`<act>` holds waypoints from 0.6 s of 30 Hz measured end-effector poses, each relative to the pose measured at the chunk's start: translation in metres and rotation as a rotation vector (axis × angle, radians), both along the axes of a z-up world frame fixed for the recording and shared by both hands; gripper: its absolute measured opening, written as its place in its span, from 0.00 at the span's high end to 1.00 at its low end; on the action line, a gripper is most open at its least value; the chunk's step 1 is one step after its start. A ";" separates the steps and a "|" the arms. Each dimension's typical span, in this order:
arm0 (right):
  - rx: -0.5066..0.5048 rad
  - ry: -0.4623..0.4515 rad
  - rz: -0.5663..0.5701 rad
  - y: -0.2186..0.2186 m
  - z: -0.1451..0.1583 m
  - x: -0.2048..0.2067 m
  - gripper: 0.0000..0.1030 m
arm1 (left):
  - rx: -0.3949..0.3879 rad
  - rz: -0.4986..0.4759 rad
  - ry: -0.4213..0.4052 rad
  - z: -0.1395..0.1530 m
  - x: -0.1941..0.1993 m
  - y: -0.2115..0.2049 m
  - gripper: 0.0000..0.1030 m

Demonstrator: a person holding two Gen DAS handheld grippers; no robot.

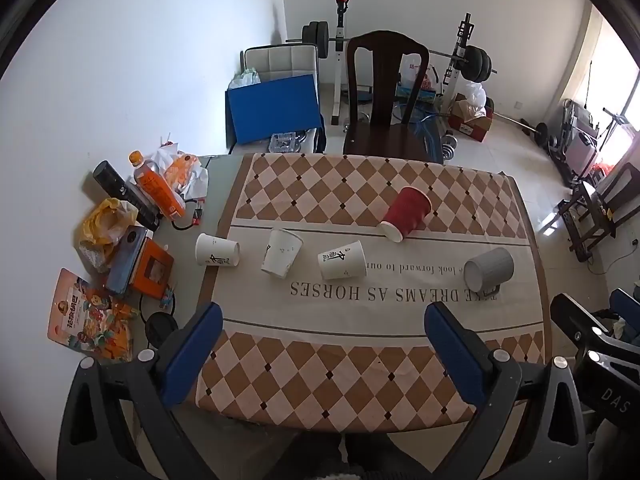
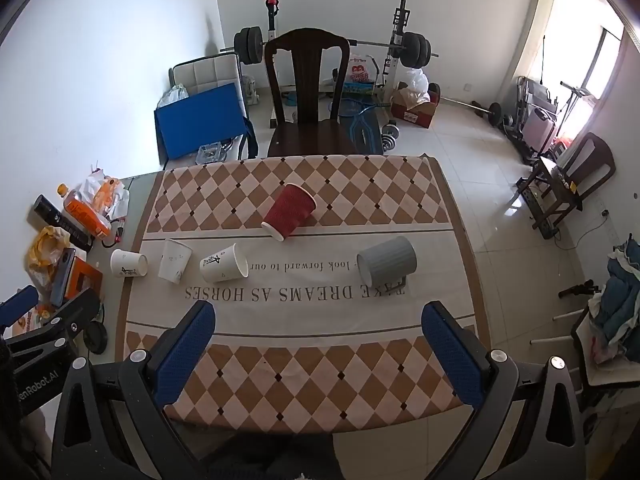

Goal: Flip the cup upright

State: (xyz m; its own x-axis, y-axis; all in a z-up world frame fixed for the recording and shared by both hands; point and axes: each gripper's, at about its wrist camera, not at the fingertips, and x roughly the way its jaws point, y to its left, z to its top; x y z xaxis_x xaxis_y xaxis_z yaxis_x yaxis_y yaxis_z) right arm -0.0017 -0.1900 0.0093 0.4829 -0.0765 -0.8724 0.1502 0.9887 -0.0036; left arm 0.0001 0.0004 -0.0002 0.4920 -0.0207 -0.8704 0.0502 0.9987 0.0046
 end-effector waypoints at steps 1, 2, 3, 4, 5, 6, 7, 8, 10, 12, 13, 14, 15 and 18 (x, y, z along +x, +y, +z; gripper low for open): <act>-0.002 0.002 -0.001 0.000 0.000 0.000 0.00 | -0.001 0.000 0.002 0.000 0.000 0.000 0.00; -0.005 0.006 -0.001 0.001 0.000 -0.001 0.00 | 0.000 -0.001 0.002 0.000 0.000 0.000 0.00; -0.005 0.005 -0.001 0.001 0.000 -0.001 0.00 | 0.001 -0.002 0.001 0.000 0.000 0.000 0.00; -0.005 0.004 -0.002 0.001 0.000 -0.002 0.00 | 0.002 -0.003 -0.001 0.000 -0.001 0.001 0.00; -0.006 0.004 -0.002 0.002 0.000 -0.002 0.00 | 0.003 -0.004 -0.003 0.001 -0.001 0.001 0.00; -0.006 0.005 -0.003 0.002 -0.001 -0.003 0.00 | 0.004 0.000 0.007 0.000 0.000 0.000 0.00; -0.008 0.007 -0.001 0.002 0.000 -0.003 0.00 | 0.005 0.001 0.007 0.000 0.000 0.000 0.00; -0.009 0.008 -0.001 0.003 0.000 -0.003 0.00 | 0.005 0.001 0.005 0.000 0.000 0.000 0.00; -0.007 0.008 -0.001 0.003 0.000 -0.004 0.00 | 0.007 0.000 0.007 0.000 0.000 0.000 0.00; -0.007 0.008 0.000 0.004 0.001 -0.005 0.00 | 0.007 0.000 0.006 0.000 0.000 0.000 0.00; -0.007 0.007 0.000 0.004 0.001 -0.005 0.00 | 0.007 -0.001 0.007 0.000 0.000 0.000 0.00; -0.009 0.006 0.000 0.005 0.002 -0.006 0.00 | 0.008 -0.002 0.006 0.000 0.000 0.000 0.00; -0.010 0.007 -0.001 0.005 0.002 -0.007 0.00 | 0.008 0.000 0.006 0.000 0.000 0.000 0.00; -0.011 0.005 -0.003 0.006 0.003 -0.008 0.00 | 0.008 0.000 0.006 0.000 0.000 0.000 0.00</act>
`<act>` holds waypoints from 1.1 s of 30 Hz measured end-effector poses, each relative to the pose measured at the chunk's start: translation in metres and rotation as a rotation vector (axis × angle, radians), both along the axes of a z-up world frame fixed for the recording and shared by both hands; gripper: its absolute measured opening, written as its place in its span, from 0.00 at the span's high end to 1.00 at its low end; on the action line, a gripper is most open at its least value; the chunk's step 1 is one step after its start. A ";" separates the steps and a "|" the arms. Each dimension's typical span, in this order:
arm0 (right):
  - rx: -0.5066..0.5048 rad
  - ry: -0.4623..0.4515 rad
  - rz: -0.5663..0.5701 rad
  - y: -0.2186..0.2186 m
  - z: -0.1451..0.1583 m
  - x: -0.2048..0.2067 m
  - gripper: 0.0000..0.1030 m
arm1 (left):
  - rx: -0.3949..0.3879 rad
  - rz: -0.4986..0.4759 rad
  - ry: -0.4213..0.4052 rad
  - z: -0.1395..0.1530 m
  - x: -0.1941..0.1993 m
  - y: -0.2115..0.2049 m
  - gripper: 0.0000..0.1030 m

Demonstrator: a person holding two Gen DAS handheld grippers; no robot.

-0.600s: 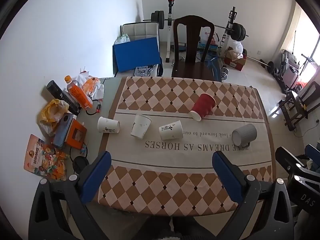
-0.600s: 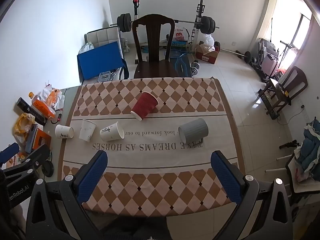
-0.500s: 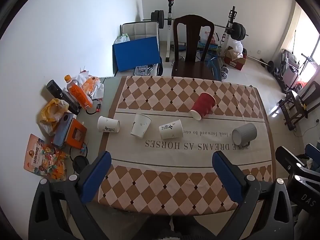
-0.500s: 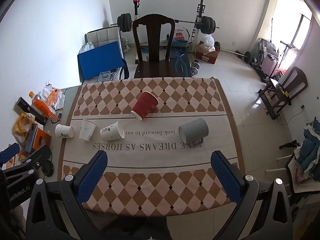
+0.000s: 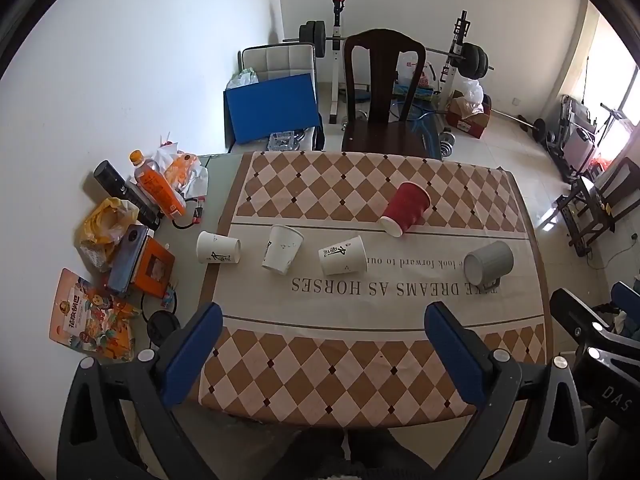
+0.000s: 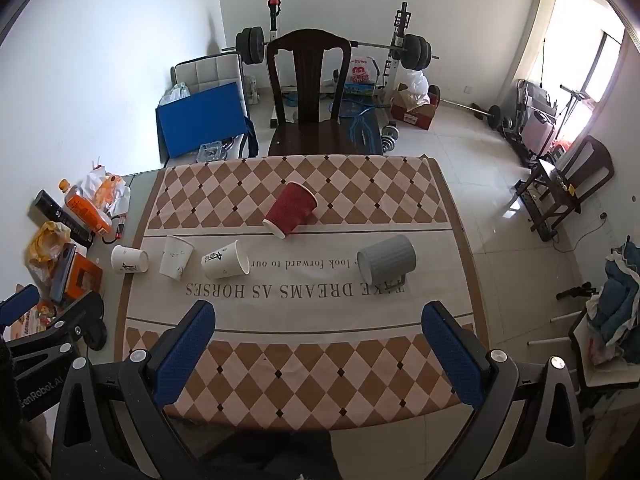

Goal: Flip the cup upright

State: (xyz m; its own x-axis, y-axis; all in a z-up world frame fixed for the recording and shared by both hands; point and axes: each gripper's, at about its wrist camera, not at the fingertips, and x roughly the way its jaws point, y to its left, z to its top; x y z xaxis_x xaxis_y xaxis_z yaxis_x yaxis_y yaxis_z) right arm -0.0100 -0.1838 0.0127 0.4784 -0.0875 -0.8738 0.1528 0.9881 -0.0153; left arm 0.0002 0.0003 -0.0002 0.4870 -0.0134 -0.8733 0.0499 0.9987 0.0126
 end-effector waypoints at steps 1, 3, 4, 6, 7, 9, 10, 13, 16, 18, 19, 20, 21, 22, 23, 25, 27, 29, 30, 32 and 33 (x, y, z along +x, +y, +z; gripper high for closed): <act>-0.001 0.001 0.001 0.001 0.000 0.000 0.00 | 0.001 0.000 -0.001 0.000 0.000 0.000 0.00; -0.002 0.000 0.000 0.000 0.001 -0.001 0.00 | 0.001 0.000 -0.001 0.000 0.000 0.000 0.00; -0.002 -0.001 0.001 0.000 0.001 -0.002 0.00 | 0.000 0.000 -0.002 0.000 0.000 0.000 0.00; -0.002 -0.002 -0.001 0.000 0.002 -0.003 0.00 | 0.003 0.000 -0.004 0.000 0.000 0.000 0.00; -0.002 -0.002 -0.002 0.000 0.002 -0.003 0.00 | 0.002 0.000 -0.004 0.000 0.000 0.000 0.00; -0.003 -0.004 -0.001 0.000 0.003 -0.004 0.00 | 0.002 -0.001 -0.005 0.000 0.001 0.000 0.00; -0.004 -0.004 -0.002 -0.001 0.003 -0.004 0.00 | 0.002 -0.002 -0.005 0.000 0.001 0.000 0.00; -0.005 -0.004 -0.001 0.000 0.004 -0.005 0.00 | 0.001 0.000 -0.005 -0.001 0.001 0.000 0.00; -0.006 -0.004 -0.001 0.000 0.005 -0.006 0.00 | 0.003 0.001 -0.005 0.000 0.000 0.000 0.00; -0.006 -0.004 0.000 0.000 0.005 -0.006 0.00 | 0.003 0.001 -0.007 0.000 0.000 0.000 0.00; -0.006 -0.007 -0.001 0.000 0.006 -0.007 0.00 | 0.004 0.001 -0.007 0.000 0.000 0.000 0.00; -0.007 -0.006 -0.001 0.000 0.006 -0.007 0.00 | 0.003 0.002 -0.006 -0.001 0.001 0.000 0.00; -0.007 -0.007 0.000 0.000 0.006 -0.007 0.00 | 0.002 0.001 -0.007 0.000 0.000 0.000 0.00; -0.007 -0.008 -0.001 0.000 0.006 -0.007 0.00 | 0.003 0.002 -0.008 0.000 0.000 0.000 0.00; -0.007 -0.008 -0.001 0.001 0.006 -0.008 0.00 | 0.004 0.001 -0.008 0.000 0.000 0.000 0.00; -0.008 -0.008 0.000 0.001 0.006 -0.008 0.00 | 0.002 0.001 -0.008 0.000 0.000 0.000 0.00; -0.009 -0.008 0.000 0.001 0.007 -0.008 0.00 | 0.004 0.000 -0.009 0.000 0.000 0.000 0.00; -0.009 -0.008 -0.001 0.002 0.007 -0.009 0.00 | 0.003 0.000 -0.008 0.000 0.000 0.000 0.00; -0.009 -0.008 -0.001 0.002 0.007 -0.009 0.00 | 0.003 0.000 -0.008 0.000 0.000 0.000 0.00; -0.011 -0.008 -0.001 0.002 0.007 -0.009 0.00 | 0.003 -0.001 -0.009 0.000 0.000 0.000 0.00; -0.009 -0.008 -0.001 0.002 0.007 -0.009 0.00 | 0.002 0.000 -0.009 0.000 0.000 0.000 0.00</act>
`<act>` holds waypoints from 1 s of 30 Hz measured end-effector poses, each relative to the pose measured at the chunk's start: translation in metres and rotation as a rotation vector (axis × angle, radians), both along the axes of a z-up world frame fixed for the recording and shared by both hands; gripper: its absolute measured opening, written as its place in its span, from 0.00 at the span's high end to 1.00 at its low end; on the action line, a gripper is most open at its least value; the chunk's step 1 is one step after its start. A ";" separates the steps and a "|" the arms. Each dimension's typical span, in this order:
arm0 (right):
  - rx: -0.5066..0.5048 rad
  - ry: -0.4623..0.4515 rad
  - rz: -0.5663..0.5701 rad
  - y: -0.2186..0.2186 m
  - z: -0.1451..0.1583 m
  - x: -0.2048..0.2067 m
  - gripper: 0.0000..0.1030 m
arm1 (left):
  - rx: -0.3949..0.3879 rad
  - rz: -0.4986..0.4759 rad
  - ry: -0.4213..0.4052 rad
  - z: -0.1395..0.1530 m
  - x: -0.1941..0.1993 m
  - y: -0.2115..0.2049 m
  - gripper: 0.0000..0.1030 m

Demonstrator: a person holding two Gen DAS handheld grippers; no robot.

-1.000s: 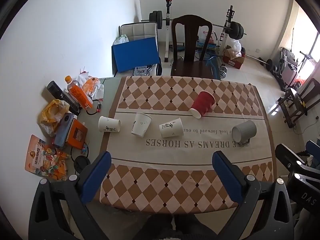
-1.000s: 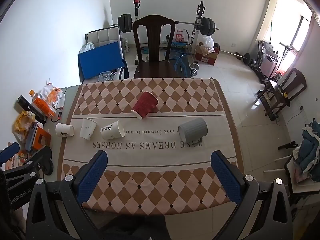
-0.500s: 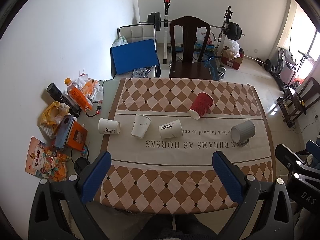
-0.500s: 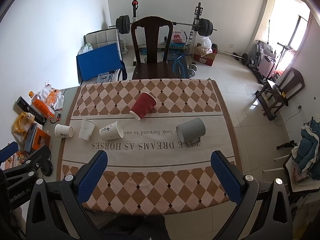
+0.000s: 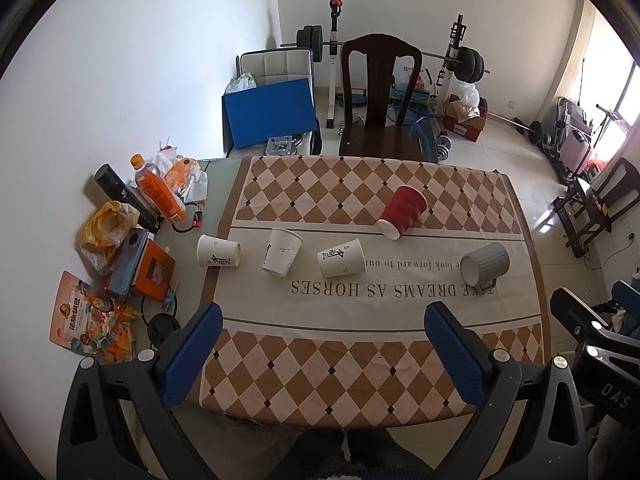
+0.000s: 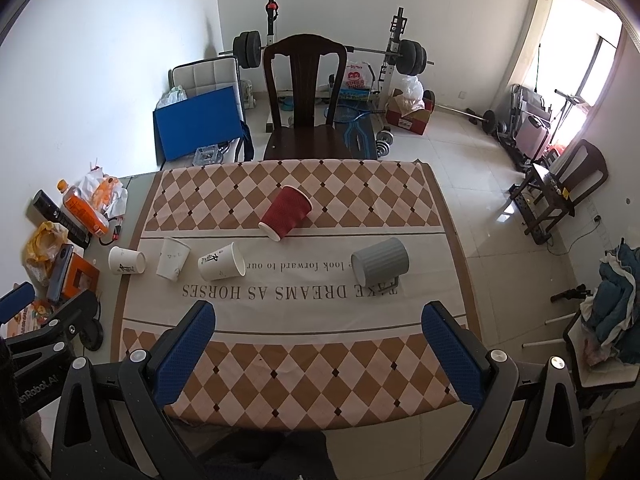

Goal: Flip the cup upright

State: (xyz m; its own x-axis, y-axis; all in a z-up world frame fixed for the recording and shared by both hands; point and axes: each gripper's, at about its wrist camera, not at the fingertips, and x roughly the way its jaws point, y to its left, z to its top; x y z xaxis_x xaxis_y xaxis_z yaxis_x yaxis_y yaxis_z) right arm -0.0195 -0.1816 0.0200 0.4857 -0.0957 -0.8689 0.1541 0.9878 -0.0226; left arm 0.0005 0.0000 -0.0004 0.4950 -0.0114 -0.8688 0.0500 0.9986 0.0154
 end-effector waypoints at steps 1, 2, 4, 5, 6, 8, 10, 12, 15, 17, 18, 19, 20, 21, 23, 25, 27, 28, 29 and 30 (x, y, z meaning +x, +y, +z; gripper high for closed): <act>-0.002 -0.001 0.000 0.000 0.000 0.000 0.00 | 0.000 0.000 0.000 0.000 0.000 0.000 0.00; -0.003 -0.001 0.000 0.000 0.000 0.000 0.00 | -0.001 0.001 0.001 0.000 0.000 0.000 0.00; -0.003 0.000 0.000 0.000 0.000 -0.001 0.00 | 0.000 0.000 0.000 0.000 0.000 0.000 0.00; -0.004 -0.001 0.000 0.000 0.000 -0.001 0.00 | 0.000 -0.001 -0.001 0.000 0.000 0.000 0.00; -0.004 -0.001 0.001 0.000 0.000 -0.001 0.00 | 0.000 -0.001 -0.001 0.000 0.000 0.000 0.00; -0.004 -0.002 0.000 0.000 -0.001 -0.002 0.00 | -0.002 0.000 -0.001 0.000 0.000 0.000 0.00; -0.005 -0.002 0.000 0.000 0.000 -0.002 0.00 | 0.000 0.000 -0.004 0.000 0.000 0.000 0.00; -0.005 -0.003 0.000 0.000 0.001 -0.003 0.00 | -0.002 -0.001 -0.002 0.000 0.000 0.000 0.00; -0.005 -0.003 0.000 0.000 0.002 -0.003 0.00 | -0.002 -0.001 -0.002 0.000 0.000 0.000 0.00; -0.007 -0.003 0.000 0.000 0.003 -0.004 0.00 | -0.002 -0.001 -0.002 0.000 0.000 0.000 0.00; -0.007 -0.003 0.000 0.000 0.003 -0.004 0.00 | -0.002 -0.001 -0.002 0.000 0.000 0.000 0.00; -0.007 -0.003 0.000 0.000 0.004 -0.004 0.00 | -0.002 -0.001 -0.002 0.000 0.000 0.000 0.00; -0.006 -0.002 0.000 0.000 0.004 -0.005 0.00 | -0.001 -0.002 -0.002 0.000 0.000 0.000 0.00; -0.007 -0.003 0.000 0.001 0.004 -0.005 0.00 | -0.002 -0.001 -0.003 0.000 0.000 0.000 0.00; -0.007 -0.003 0.000 0.001 0.005 -0.005 0.00 | -0.003 0.001 -0.003 0.000 0.000 0.000 0.00; -0.008 -0.004 0.000 0.002 0.006 -0.006 0.00 | -0.002 -0.001 -0.004 0.000 0.000 0.000 0.00; -0.008 -0.004 -0.001 0.002 0.006 -0.006 0.00 | -0.003 -0.001 -0.004 0.000 0.000 0.000 0.00; -0.008 -0.005 0.000 0.003 0.006 -0.006 0.00 | -0.003 -0.001 -0.005 0.000 0.000 0.000 0.00; -0.007 -0.005 0.000 0.003 0.007 -0.006 0.00 | -0.003 0.000 -0.005 0.000 0.000 0.000 0.00; -0.009 -0.005 0.000 0.003 0.007 -0.007 0.00 | -0.004 0.000 -0.004 0.000 0.000 0.000 0.00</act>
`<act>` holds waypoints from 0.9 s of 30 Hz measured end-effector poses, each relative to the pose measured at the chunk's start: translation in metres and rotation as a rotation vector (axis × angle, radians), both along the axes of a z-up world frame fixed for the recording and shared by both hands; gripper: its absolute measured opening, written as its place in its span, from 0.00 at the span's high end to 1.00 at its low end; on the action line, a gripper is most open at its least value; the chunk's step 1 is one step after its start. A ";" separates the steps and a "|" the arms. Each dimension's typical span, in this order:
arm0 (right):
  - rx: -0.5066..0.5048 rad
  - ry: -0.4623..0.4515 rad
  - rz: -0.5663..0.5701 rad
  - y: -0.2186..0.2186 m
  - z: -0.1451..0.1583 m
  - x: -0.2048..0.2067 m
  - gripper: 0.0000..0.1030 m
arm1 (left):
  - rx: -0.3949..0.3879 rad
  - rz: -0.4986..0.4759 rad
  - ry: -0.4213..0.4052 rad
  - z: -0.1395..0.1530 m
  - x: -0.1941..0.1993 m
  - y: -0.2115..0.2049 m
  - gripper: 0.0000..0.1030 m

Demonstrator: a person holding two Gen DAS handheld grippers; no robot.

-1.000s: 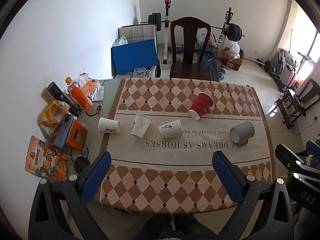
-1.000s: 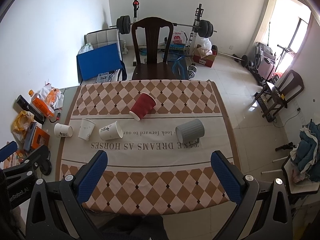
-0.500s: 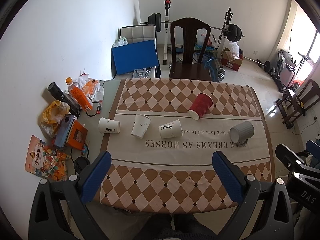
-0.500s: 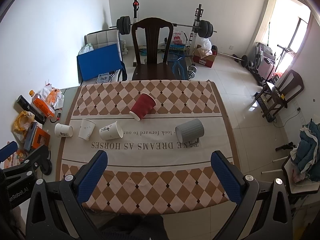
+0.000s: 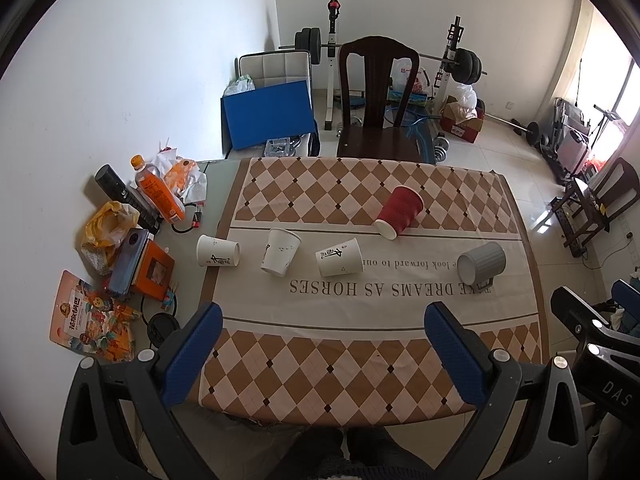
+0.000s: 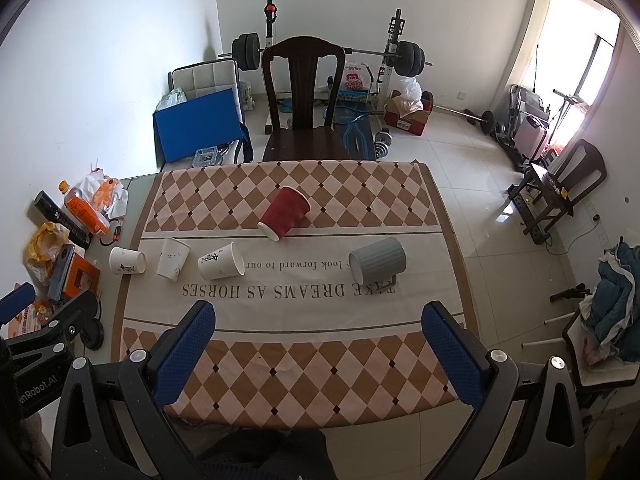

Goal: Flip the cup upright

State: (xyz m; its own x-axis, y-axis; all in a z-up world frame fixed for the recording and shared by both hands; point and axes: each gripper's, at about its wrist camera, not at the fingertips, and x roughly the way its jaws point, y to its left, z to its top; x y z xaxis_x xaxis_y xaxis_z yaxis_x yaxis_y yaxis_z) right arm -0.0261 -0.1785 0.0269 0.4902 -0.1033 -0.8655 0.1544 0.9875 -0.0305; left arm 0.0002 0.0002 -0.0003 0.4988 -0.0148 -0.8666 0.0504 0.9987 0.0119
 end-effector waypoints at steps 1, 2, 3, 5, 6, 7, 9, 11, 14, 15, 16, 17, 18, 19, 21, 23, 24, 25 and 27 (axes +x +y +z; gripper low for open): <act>0.000 0.000 0.000 0.000 0.000 0.000 0.00 | 0.000 0.000 0.000 0.000 0.000 0.000 0.00; 0.001 0.001 0.001 0.001 0.001 0.000 0.00 | 0.001 0.000 0.000 0.000 0.000 0.000 0.00; 0.000 0.000 0.001 0.001 0.001 -0.001 0.00 | 0.001 0.000 -0.001 0.000 0.000 0.000 0.00; 0.000 0.000 0.000 0.001 0.001 -0.001 0.00 | -0.001 -0.001 -0.001 0.000 0.000 0.000 0.00; 0.000 0.001 0.000 0.002 0.002 -0.001 0.00 | 0.000 -0.001 0.000 0.000 0.000 0.000 0.00; 0.000 0.001 -0.001 0.002 0.002 -0.001 0.00 | 0.000 -0.001 0.000 0.000 0.000 0.000 0.00; -0.001 -0.001 -0.004 0.002 0.002 -0.002 0.00 | -0.001 -0.001 -0.001 0.000 0.000 0.000 0.00; 0.001 0.003 -0.006 0.003 0.003 -0.002 0.00 | 0.000 0.000 -0.001 -0.003 0.002 0.003 0.00; 0.009 0.005 -0.025 -0.013 0.009 0.002 0.00 | 0.007 0.005 -0.009 -0.009 0.005 0.008 0.00; 0.009 0.007 -0.029 -0.013 0.008 0.004 0.00 | 0.012 0.011 -0.008 -0.007 0.004 0.012 0.00; 0.009 0.011 -0.032 -0.011 0.003 0.005 0.00 | 0.015 0.018 -0.009 -0.008 0.006 0.015 0.00; 0.007 0.021 -0.039 -0.013 -0.009 0.012 0.00 | 0.018 0.027 -0.011 -0.010 0.008 0.018 0.00; 0.006 0.029 -0.043 -0.012 -0.014 0.015 0.00 | 0.024 0.039 -0.008 -0.014 0.014 0.019 0.00; 0.017 0.036 -0.044 -0.006 -0.013 0.018 0.00 | 0.035 0.052 -0.001 -0.025 0.022 0.025 0.00; 0.011 0.068 -0.047 0.007 -0.031 0.027 0.00 | 0.054 0.077 0.013 -0.041 0.034 0.037 0.00; 0.003 0.100 -0.040 0.025 -0.055 0.039 0.00 | 0.069 0.099 0.038 -0.061 0.041 0.055 0.00; -0.001 0.115 -0.037 0.031 -0.064 0.044 0.00 | 0.079 0.113 0.056 -0.072 0.046 0.064 0.00; -0.001 0.131 -0.030 0.036 -0.074 0.051 0.00 | 0.086 0.123 0.064 -0.081 0.049 0.074 0.00; -0.003 0.158 -0.015 0.050 -0.097 0.062 0.00 | 0.106 0.151 0.085 -0.098 0.056 0.090 0.00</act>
